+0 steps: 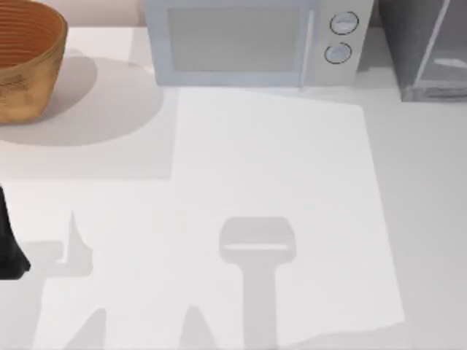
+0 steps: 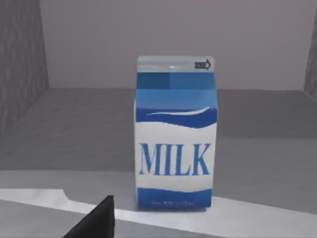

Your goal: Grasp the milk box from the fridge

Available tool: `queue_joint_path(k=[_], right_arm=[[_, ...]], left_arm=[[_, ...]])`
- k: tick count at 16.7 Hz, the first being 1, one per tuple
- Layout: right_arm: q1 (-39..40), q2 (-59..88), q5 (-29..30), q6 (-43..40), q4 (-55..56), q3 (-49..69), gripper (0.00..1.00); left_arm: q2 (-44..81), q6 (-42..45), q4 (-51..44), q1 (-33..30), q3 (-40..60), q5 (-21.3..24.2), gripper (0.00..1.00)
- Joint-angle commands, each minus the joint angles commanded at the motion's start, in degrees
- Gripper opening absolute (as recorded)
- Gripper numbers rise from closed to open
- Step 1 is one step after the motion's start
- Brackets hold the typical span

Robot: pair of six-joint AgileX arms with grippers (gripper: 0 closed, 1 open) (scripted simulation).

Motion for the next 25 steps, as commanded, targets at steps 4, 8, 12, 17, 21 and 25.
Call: queue_joint_path(k=[4, 8, 12, 17, 21, 25], right_arm=[[4.85, 7.50, 5.40, -0.06, -5.13, 12.60, 1.00], [6.48, 9.54, 7.18, -0.10, -6.85, 15.79, 1.00], [6.23, 9.40, 7.06, -0.09, -6.83, 15.77, 1.00], [7.11, 13.27, 7.86, -0.14, -11.49, 24.22, 1.00], [7.93, 16.25, 8.71, -0.17, -16.08, 31.81, 1.00], [8.03, 16.53, 8.81, -0.18, -16.63, 32.52, 1.00]], left_arm=[[0.00, 0.00, 0.00, 0.00, 0.00, 0.00, 1.00], [0.00, 0.00, 0.00, 0.00, 0.00, 0.00, 1.00], [0.00, 0.00, 0.00, 0.00, 0.00, 0.00, 1.00], [0.00, 0.00, 0.00, 0.00, 0.00, 0.00, 1.00], [0.00, 0.00, 0.00, 0.00, 0.00, 0.00, 1.00], [0.00, 0.00, 0.00, 0.00, 0.00, 0.00, 1.00]])
